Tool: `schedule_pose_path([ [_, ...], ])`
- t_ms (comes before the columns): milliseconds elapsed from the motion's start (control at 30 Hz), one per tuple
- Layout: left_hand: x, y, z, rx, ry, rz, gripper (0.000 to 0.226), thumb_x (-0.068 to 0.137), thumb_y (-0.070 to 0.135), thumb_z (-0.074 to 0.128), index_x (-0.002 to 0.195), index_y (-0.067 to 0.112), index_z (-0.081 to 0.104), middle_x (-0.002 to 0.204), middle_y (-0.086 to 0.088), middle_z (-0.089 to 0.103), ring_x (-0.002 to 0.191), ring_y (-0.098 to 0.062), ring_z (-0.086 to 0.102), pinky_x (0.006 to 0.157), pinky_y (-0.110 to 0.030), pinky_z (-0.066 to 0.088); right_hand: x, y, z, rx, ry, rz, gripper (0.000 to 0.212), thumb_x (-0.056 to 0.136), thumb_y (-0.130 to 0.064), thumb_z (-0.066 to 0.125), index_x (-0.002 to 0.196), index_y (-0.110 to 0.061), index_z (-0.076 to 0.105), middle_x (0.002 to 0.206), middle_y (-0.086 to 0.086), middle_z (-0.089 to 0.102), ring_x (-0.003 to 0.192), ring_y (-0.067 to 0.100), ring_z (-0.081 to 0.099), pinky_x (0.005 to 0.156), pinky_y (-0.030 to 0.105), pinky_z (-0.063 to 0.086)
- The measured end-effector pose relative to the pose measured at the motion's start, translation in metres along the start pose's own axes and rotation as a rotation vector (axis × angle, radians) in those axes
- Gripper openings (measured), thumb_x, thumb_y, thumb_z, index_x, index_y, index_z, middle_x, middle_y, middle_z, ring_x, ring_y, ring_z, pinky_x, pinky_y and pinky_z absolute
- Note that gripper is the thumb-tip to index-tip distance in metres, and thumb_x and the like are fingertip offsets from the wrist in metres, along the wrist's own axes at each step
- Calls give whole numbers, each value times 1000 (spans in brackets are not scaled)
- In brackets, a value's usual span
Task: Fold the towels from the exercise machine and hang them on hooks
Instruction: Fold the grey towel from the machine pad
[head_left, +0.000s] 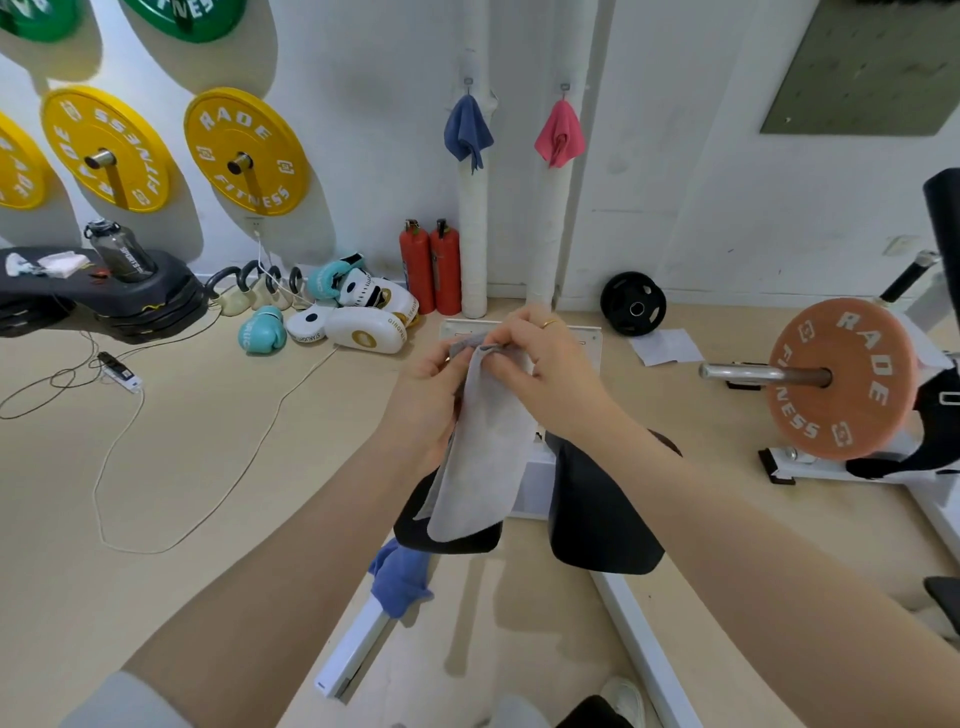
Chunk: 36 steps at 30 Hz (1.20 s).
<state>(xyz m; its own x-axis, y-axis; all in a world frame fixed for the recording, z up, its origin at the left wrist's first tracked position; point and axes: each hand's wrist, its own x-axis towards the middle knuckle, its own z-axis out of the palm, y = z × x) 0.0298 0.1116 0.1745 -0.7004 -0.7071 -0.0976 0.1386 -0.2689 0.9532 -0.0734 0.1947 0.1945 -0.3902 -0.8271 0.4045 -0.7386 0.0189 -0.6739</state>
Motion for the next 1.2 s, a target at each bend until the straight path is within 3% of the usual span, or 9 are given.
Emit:
schedule_pose_path([
  [167,-4,-1,-1,38,-3,14,25,96,10,44,91,20,66,83,-2,69,78,-12,63,70,-23,52,-2,-3,12,-246,95,-123,26,87,-31,48,88,-10,64,93,5,58,89,24,51,77,34,42],
  [400,-8,-10,-5,-30,-154,-85,27,98,16,38,94,10,64,79,0,72,74,-8,68,64,-18,55,-8,1,13,-218,23,-60,47,84,-50,37,89,-13,65,75,2,63,86,20,45,86,31,28],
  [533,-5,-13,0,-200,-219,-210,48,99,40,27,98,10,64,90,-4,73,91,-15,66,79,-23,54,-10,7,11,-370,152,-27,31,84,-46,55,84,-17,66,73,0,65,85,21,51,80,24,19],
  [600,-3,-12,4,-178,-278,-236,56,95,50,25,104,11,65,101,-6,72,100,-17,66,87,-26,52,-11,9,9,-421,208,30,29,84,-45,60,81,-16,63,70,2,63,81,20,51,81,25,22],
  [667,2,-12,7,-62,-319,-188,34,91,35,42,101,13,66,100,-5,72,99,-16,66,82,-23,54,-11,12,2,-369,206,116,31,84,-44,61,83,-14,60,72,4,61,78,21,52,79,30,33],
  [767,13,-9,11,67,-366,-158,21,92,16,47,101,14,67,102,-7,71,97,-17,67,79,-23,55,-10,19,-14,-190,140,218,25,84,-38,62,82,-14,55,68,-3,53,68,15,49,64,28,38],
  [933,36,-6,27,252,-336,-121,25,96,15,45,110,10,65,112,-19,66,103,-26,63,91,-36,50,-3,46,-37,-50,82,305,28,84,-36,63,68,-21,46,59,-9,43,56,6,39,55,22,31],
  [1067,62,0,45,158,-133,-47,24,97,18,45,93,17,69,90,-2,72,88,-15,64,87,-33,50,7,81,-64,-91,-199,317,38,86,-33,61,60,-20,37,57,-4,36,55,10,32,55,24,25],
  [1200,92,4,62,119,-60,-30,26,97,15,44,83,19,65,71,12,71,72,-2,64,77,-21,51,16,110,-86,-56,-335,336,37,83,-34,61,77,0,49,69,16,45,66,20,41,67,32,33],
])
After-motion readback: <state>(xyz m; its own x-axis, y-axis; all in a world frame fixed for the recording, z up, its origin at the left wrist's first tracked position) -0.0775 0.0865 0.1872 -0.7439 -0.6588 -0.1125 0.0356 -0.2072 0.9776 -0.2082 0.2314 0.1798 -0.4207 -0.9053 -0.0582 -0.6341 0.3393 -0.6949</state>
